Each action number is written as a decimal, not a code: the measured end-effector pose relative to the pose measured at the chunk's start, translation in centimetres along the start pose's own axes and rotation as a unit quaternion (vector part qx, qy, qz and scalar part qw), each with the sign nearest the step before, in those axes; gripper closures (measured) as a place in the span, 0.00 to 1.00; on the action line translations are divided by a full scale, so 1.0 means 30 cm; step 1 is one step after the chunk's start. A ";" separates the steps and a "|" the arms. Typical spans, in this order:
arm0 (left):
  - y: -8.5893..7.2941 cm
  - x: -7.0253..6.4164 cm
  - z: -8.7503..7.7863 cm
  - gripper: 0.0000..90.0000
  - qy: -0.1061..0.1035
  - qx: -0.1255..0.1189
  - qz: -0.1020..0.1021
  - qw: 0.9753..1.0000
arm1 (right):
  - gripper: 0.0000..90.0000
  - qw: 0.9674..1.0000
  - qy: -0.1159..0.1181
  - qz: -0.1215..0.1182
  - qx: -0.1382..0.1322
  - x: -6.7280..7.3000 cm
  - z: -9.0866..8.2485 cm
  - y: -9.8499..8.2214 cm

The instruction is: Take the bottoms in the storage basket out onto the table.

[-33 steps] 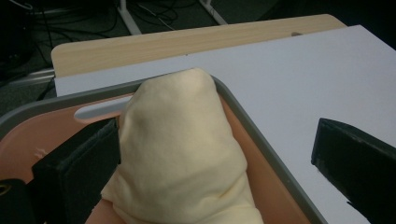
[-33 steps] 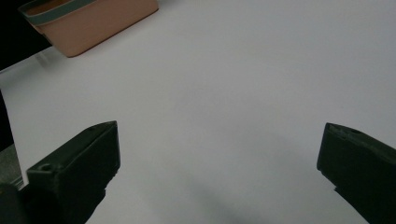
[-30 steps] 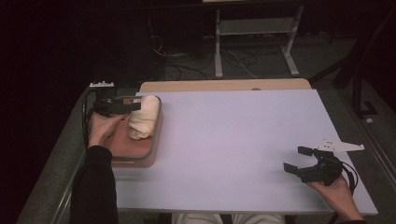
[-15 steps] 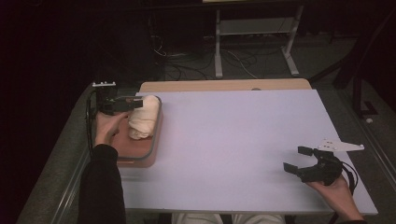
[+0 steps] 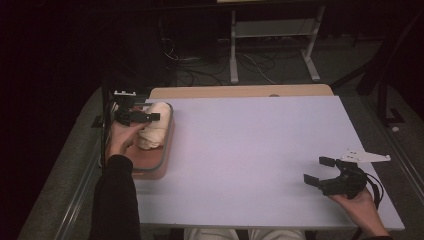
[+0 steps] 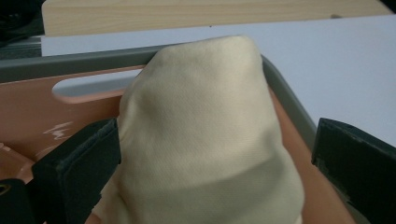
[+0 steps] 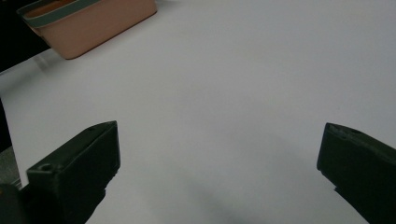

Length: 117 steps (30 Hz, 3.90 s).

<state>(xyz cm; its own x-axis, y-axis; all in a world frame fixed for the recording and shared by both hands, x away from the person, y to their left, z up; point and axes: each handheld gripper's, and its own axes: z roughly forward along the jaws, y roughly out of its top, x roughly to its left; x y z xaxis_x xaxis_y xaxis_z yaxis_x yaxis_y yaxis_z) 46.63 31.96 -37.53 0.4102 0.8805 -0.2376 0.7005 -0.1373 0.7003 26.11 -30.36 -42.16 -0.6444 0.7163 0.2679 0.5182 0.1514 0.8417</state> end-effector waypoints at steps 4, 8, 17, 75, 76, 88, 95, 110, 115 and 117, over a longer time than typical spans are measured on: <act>-0.006 -0.001 0.020 0.00 0.005 0.019 0.004 1.000 | 0.00 1.000 0.000 0.000 0.002 0.000 0.002 -0.001; -0.015 -0.006 0.034 0.00 0.012 0.028 0.017 0.999 | 0.00 1.000 0.000 0.001 0.001 0.000 0.001 -0.001; -0.023 0.001 0.055 0.00 0.002 0.043 0.007 0.999 | 0.00 1.000 -0.001 0.003 0.002 -0.001 0.001 -0.001; -0.045 0.004 0.014 0.44 -0.004 0.044 -0.034 0.998 | 0.00 1.000 -0.002 0.002 0.003 0.001 0.006 0.000; -0.044 0.004 0.007 0.44 -0.006 0.042 -0.036 0.998 | 0.00 1.000 -0.002 0.002 0.003 0.001 0.006 0.000; -0.027 -0.013 -0.073 0.44 0.001 0.009 -0.030 1.000 | 0.00 1.000 -0.001 0.001 0.004 0.004 0.008 0.001; -0.014 -0.019 -0.124 0.44 -0.001 -0.003 -0.032 0.999 | 0.00 1.000 0.001 -0.001 0.005 0.006 0.010 0.002; 0.030 -0.055 -0.196 0.44 -0.013 -0.021 -0.030 0.999 | 0.00 1.000 0.003 -0.002 0.004 0.008 0.013 0.004; 0.063 -0.083 -0.227 0.44 -0.012 -0.024 -0.019 0.999 | 0.00 1.000 0.005 -0.003 0.001 0.010 0.010 0.005; 0.076 -0.094 -0.242 0.44 -0.011 -0.026 -0.013 1.000 | 0.00 1.000 0.005 -0.003 0.002 0.010 0.011 0.005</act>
<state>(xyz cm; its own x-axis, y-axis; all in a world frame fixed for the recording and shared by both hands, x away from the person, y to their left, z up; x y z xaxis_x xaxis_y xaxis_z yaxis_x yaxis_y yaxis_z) 42.82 32.46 -30.37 0.4055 0.8731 -0.2708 0.6798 -0.0900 0.7278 26.17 -29.90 -42.10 -0.6535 0.7081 0.2674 0.5159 0.1583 0.8419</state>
